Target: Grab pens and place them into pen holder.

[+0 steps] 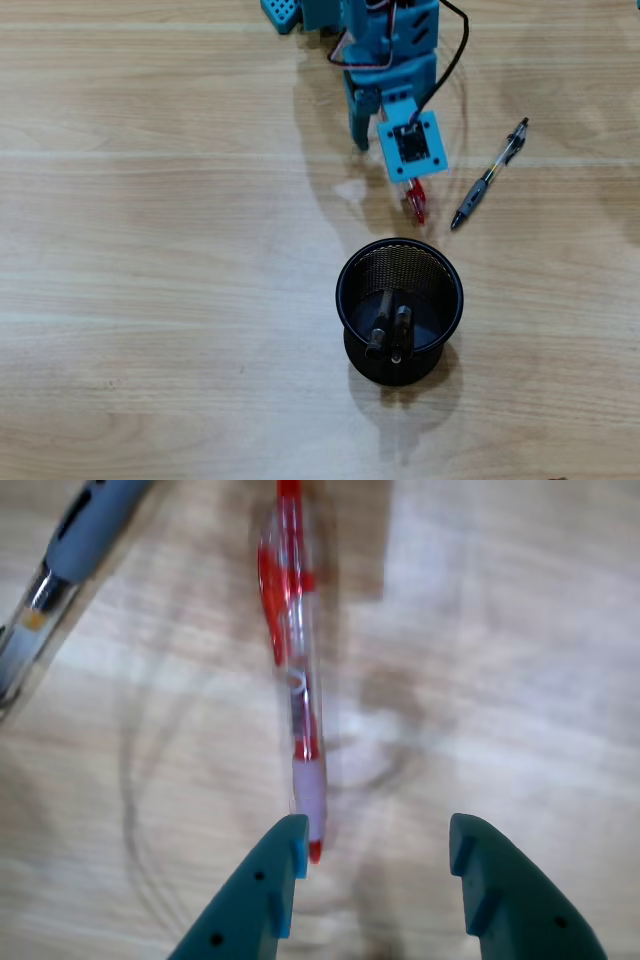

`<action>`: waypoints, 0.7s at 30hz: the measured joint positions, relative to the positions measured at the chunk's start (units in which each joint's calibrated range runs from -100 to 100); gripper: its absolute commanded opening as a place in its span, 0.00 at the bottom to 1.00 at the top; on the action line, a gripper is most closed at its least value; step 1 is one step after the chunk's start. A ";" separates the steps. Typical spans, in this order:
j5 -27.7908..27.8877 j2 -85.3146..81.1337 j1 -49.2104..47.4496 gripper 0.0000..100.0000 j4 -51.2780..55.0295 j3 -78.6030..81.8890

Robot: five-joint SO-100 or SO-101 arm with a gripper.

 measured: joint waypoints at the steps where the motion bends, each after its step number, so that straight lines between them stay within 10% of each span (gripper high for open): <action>1: -0.99 -0.93 -0.95 0.17 1.90 0.00; 9: -4.11 -3.40 -6.96 0.17 5.96 0.53; 21: -4.11 -3.40 -7.91 0.22 -15.62 18.46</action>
